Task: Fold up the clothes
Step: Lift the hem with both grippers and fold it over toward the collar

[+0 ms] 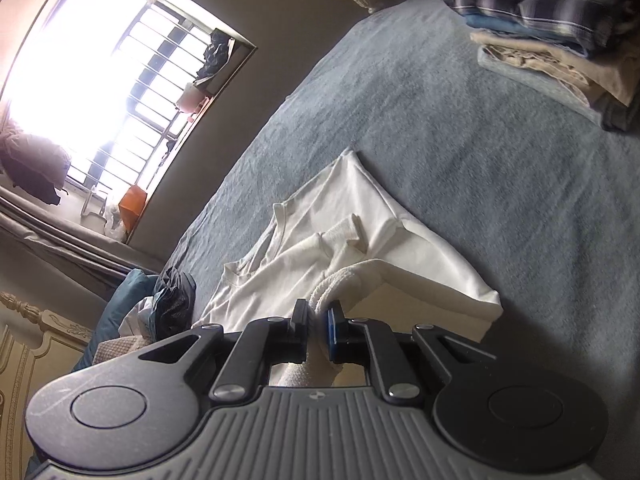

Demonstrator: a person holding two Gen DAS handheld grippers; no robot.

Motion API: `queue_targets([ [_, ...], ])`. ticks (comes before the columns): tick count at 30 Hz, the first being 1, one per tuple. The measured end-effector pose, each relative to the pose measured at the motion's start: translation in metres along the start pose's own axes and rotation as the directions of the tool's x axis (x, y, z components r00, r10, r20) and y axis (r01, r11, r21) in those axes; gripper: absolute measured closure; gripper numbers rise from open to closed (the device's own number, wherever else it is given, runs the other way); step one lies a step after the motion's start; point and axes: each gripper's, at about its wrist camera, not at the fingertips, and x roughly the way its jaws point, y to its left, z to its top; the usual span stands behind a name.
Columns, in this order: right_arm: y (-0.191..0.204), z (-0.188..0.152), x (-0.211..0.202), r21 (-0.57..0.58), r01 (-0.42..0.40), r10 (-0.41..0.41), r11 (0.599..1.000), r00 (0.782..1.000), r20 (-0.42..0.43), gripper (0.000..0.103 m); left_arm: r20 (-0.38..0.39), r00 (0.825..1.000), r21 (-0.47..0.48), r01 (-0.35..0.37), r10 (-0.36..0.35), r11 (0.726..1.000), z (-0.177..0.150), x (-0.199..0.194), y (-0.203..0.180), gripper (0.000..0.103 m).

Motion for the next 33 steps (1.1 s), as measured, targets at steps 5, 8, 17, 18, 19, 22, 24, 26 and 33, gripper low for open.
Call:
queue_targets([
  [5,0.015,0.031,0.031,-0.016,-0.019,0.020,1.000,0.999,0.027,0.093,0.050,0.999,-0.003,0.004,-0.004,1.000,0.036,0.018,0.004,0.098],
  [8,0.023,0.050,0.055,-0.023,-0.022,0.023,0.999,0.999,0.030,0.093,0.081,0.997,-0.010,0.005,-0.004,1.000,0.057,0.028,0.008,0.098],
  [17,0.039,0.097,0.128,-0.033,-0.029,0.031,0.999,0.999,0.040,0.094,0.144,0.990,-0.066,0.011,-0.001,0.998,0.113,0.070,0.037,0.098],
  [18,0.041,0.102,0.136,-0.033,-0.026,0.028,0.999,0.999,0.040,0.094,0.145,0.989,-0.071,0.009,0.002,0.997,0.117,0.074,0.041,0.098],
  [19,0.042,0.107,0.144,-0.032,-0.023,0.024,0.999,0.999,0.039,0.094,0.147,0.989,-0.076,0.007,0.004,0.997,0.122,0.079,0.044,0.098],
  [22,0.044,0.118,0.169,-0.028,-0.012,0.013,1.000,0.999,0.036,0.094,0.150,0.989,-0.087,0.001,0.012,0.996,0.135,0.091,0.057,0.098],
  [24,0.044,0.125,0.185,-0.024,-0.004,0.005,1.000,0.999,0.032,0.094,0.148,0.989,-0.095,-0.005,0.019,0.995,0.142,0.099,0.065,0.098],
  [26,0.043,0.130,0.200,-0.017,0.003,-0.003,1.000,1.000,0.025,0.094,0.145,0.989,-0.104,-0.013,0.028,0.995,0.146,0.105,0.073,0.098],
  [33,0.033,0.139,0.241,0.001,0.024,-0.024,1.000,1.000,0.010,0.094,0.134,0.989,-0.128,-0.044,0.061,0.991,0.156,0.124,0.097,0.098],
])
